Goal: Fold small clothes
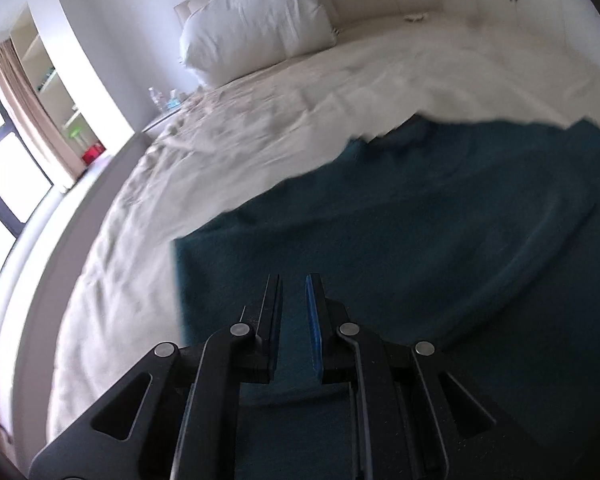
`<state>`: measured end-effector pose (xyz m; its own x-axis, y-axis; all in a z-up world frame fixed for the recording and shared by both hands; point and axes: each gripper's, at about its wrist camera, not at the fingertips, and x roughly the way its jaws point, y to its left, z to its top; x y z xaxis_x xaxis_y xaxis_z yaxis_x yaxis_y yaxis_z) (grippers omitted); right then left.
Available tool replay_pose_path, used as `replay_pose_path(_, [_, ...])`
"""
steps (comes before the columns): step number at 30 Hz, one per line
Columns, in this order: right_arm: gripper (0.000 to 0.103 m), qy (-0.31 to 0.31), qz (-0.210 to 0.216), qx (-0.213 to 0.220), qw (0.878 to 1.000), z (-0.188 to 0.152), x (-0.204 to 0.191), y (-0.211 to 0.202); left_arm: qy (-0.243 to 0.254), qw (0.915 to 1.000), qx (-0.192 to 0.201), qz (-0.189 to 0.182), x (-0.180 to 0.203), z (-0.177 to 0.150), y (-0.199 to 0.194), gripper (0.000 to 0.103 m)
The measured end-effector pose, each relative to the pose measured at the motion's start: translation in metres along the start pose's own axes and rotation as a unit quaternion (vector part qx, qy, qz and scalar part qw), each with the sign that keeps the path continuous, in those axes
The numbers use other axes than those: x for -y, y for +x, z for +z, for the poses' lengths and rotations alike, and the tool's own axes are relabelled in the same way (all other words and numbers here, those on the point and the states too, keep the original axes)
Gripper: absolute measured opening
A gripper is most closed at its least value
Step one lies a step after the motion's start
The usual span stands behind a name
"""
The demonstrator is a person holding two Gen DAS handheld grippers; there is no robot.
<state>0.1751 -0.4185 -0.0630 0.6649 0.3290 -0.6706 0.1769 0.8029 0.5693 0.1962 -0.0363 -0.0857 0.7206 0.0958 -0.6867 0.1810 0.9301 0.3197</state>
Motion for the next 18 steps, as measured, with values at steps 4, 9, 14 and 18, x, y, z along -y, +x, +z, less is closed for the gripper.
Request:
replay_pose_path(4, [0.06,0.081,-0.024,0.065,0.994,-0.015,0.077,-0.073,-0.004,0.9996,0.007,-0.026,0.034,0.021,0.011,0.012])
replay_pose_path(9, [0.061,0.257,-0.034,0.112,0.959,-0.043,0.198,-0.13,0.031,0.9977,-0.058,-0.015,0.082,0.021,0.04,0.014])
replay_pose_path(14, [0.057,0.326,0.01,0.151,0.933,-0.047,0.245,-0.144,-0.068,0.9898,-0.026,-0.122,0.067,0.04,0.004,0.014])
replay_pose_path(18, [0.055,0.347,0.029,0.17,0.922,-0.035,0.254,-0.131,-0.093,0.977,-0.004,-0.191,0.07,0.048,-0.018,0.018])
